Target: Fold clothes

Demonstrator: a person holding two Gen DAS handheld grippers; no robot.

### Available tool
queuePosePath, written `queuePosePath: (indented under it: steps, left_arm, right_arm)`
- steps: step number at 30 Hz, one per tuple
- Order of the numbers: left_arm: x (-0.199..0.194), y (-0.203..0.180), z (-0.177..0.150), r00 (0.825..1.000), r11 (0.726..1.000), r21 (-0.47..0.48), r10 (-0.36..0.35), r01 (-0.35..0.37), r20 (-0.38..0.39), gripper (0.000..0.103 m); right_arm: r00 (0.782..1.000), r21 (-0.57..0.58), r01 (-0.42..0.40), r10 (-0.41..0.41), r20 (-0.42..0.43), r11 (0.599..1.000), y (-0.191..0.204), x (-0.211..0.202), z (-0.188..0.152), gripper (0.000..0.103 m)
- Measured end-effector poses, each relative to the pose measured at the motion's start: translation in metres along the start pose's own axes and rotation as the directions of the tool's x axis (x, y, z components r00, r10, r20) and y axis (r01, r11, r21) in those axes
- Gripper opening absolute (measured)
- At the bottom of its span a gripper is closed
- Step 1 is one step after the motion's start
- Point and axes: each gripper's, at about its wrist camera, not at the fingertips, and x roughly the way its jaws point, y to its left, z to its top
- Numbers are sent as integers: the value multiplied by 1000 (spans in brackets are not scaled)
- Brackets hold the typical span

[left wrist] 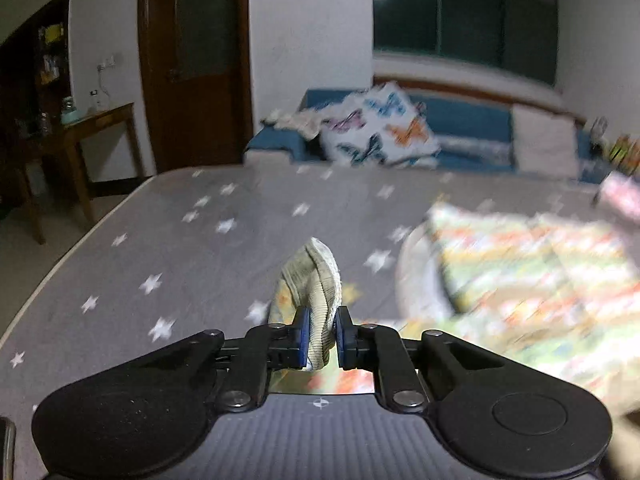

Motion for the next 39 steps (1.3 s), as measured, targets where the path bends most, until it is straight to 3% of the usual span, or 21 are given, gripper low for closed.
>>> queuePosePath:
  steps: [2,5,8,11,14,17,19,20,23,28,30,32,39]
  left_arm:
    - [-16,-8,14,998,998,-24,-63,64,32,14]
    - [-42,-31,35,980,983,-32,-179,183,92,14]
    - [-57,-61,49,945,950,-30,-305,311,121,14]
    - [-69,-91,60,895,902,-24,-423,430,139,14]
    - [-65,-121,58,861,865,-12,-497,501,109,17]
    - [-56,-144,47,844,845,9,-534,534,51,20]
    - [-50,-159,40,832,832,22,-554,554,13,35]
    - [-46,-162,37,839,839,34,-544,543,2,46]
    - [-45,-153,30,860,859,54,-510,509,-5,51]
    - [-32,-115,14,942,937,98,-336,335,-9,53]
    - [-20,-105,3,965,956,130,-260,262,-33,53]
    - [-9,-98,-9,977,965,155,-207,212,-54,53]
    - [13,-95,-37,997,965,255,-53,67,-61,57]
  right_arm:
    - [1000,13,7,-7,19,1000,-4,-6,-1,67]
    - [999,42,20,-21,41,999,-13,-14,-3,67]
    - [997,76,37,-42,60,996,-24,-24,-8,67]
    - [995,110,59,-67,75,992,-36,-34,-15,67]
    - [993,137,78,-89,82,988,-47,-42,-20,67]
    - [990,167,97,-113,88,981,-58,-48,-25,67]
    - [989,184,102,-119,88,978,-62,-50,-27,67]
    - [989,194,103,-121,87,976,-65,-51,-28,67]
    - [989,207,99,-118,83,973,-67,-54,-29,66]
    - [994,203,74,-88,60,976,-64,-38,-22,61]
    - [996,196,66,-76,42,978,-61,-26,-19,57]
    - [997,193,66,-71,19,979,-58,-14,-18,49]
    - [996,130,88,-84,-40,988,-42,12,-16,47]
